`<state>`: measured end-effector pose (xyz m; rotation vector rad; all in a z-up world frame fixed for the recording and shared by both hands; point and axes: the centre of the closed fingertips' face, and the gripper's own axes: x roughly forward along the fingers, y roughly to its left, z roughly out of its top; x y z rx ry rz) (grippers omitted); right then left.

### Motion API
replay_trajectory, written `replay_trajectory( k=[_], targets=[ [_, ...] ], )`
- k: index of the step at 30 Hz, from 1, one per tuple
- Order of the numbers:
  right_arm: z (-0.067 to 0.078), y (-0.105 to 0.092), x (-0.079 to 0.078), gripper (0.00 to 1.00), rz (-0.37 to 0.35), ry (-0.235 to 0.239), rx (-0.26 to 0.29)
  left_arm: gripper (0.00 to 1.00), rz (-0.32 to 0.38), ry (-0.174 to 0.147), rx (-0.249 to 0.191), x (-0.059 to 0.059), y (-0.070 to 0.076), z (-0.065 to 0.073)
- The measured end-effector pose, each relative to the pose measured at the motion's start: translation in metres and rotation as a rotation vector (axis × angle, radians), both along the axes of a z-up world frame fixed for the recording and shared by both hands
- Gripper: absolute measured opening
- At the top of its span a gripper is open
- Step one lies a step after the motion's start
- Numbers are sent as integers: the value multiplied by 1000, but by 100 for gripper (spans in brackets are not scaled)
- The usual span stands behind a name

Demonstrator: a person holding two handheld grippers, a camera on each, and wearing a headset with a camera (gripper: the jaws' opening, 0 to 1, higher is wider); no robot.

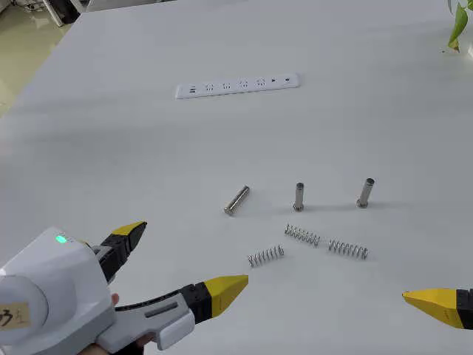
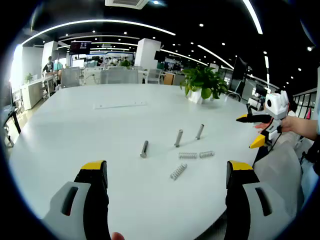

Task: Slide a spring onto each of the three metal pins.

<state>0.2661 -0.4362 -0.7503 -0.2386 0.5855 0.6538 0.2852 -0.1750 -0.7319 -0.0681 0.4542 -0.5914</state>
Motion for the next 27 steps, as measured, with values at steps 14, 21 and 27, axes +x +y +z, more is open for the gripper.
replay_trajectory(
  k=[14,21,27],
  targets=[
    [-3,8,-4,99,20,11,5,97,-1,-7,11,-4,3,0],
    [0,8,-3,99,23,7,3,97,-1,-10,8,-4,1,0],
    [-1,8,-5,99,24,11,0,96,-3,-6,20,-2,1,-4]
  ],
)
